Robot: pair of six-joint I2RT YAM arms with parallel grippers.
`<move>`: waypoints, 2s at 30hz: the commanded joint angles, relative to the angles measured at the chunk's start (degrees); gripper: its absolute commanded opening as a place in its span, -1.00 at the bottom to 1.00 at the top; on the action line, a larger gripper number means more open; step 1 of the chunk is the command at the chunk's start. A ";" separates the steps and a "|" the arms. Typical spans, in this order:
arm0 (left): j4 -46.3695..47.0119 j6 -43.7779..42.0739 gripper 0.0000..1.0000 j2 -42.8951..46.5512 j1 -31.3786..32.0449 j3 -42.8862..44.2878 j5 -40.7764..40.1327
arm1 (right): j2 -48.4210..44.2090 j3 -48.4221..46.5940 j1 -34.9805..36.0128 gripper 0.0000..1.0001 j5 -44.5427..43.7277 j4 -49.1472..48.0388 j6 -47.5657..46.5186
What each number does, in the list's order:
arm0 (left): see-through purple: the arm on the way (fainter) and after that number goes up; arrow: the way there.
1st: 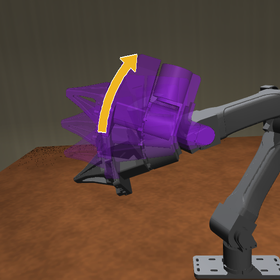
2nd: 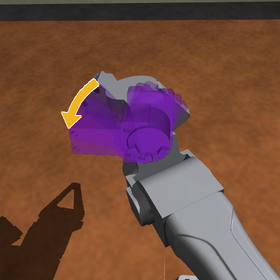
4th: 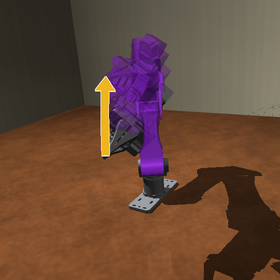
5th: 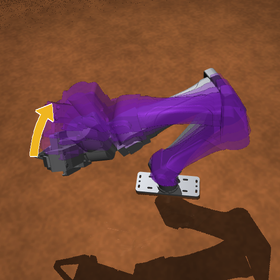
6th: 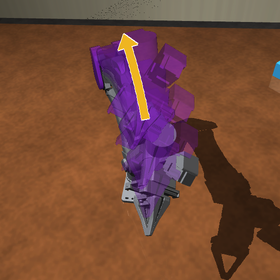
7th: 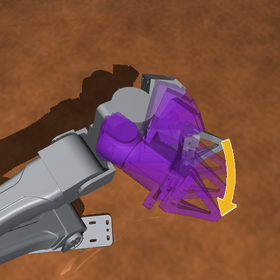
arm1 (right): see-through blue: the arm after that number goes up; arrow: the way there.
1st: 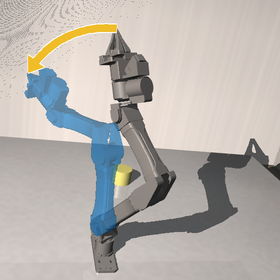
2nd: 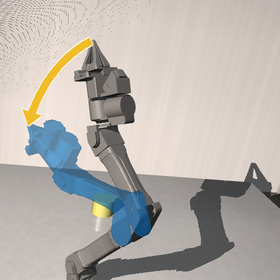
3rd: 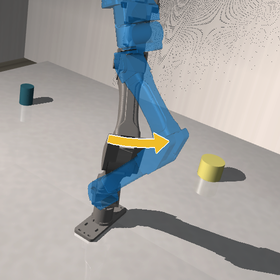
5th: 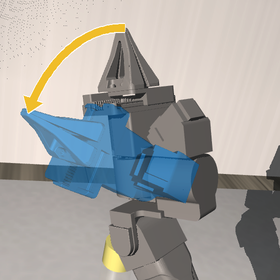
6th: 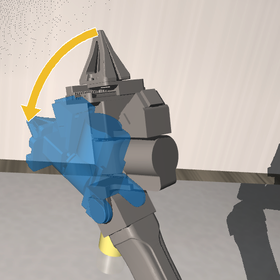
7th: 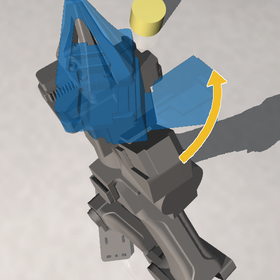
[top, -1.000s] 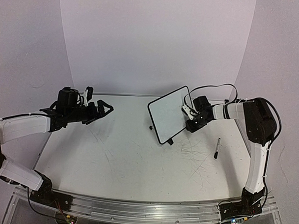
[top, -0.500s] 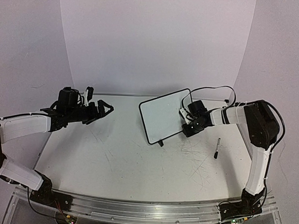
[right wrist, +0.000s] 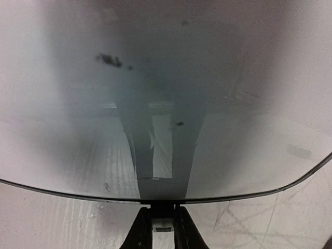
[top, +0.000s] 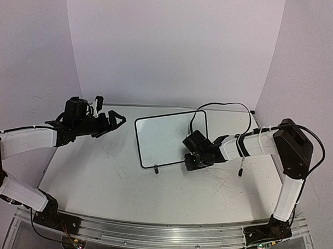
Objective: Write a sentence on the whiteboard
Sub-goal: Move the whiteboard to the center of the board, then pick up the whiteboard marker from the center of the board.
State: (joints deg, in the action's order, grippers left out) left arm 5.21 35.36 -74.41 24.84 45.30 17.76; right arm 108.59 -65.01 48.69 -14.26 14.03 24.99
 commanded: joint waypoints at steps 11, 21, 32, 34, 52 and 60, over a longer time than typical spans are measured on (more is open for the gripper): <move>4.13 1.13 0.96 0.99 1.72 -1.91 -0.95 | -9.28 8.60 8.26 -1.00 -8.59 1.02 12.91; 4.70 1.28 0.96 -0.38 3.20 -1.26 -1.13 | -14.69 16.50 8.16 -0.98 -7.61 -4.33 1.30; 4.65 -1.48 0.99 1.00 3.55 -0.80 -0.62 | -29.02 19.20 8.15 0.15 -6.82 -0.54 3.08; 4.64 -1.84 0.99 1.24 3.55 -0.74 -1.17 | -33.37 19.67 8.11 0.17 -9.80 1.41 3.80; 3.69 -2.44 0.99 8.58 3.55 -2.67 -3.82 | -30.00 12.94 -38.88 0.50 12.35 10.05 -6.06; 3.40 -2.80 0.99 8.12 3.55 -1.98 -2.50 | -13.59 8.36 -42.79 -0.04 21.68 12.84 -5.56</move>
State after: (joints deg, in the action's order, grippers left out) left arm 7.09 33.90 -66.89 28.21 42.96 14.77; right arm 91.22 -53.65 5.68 1.55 24.28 20.37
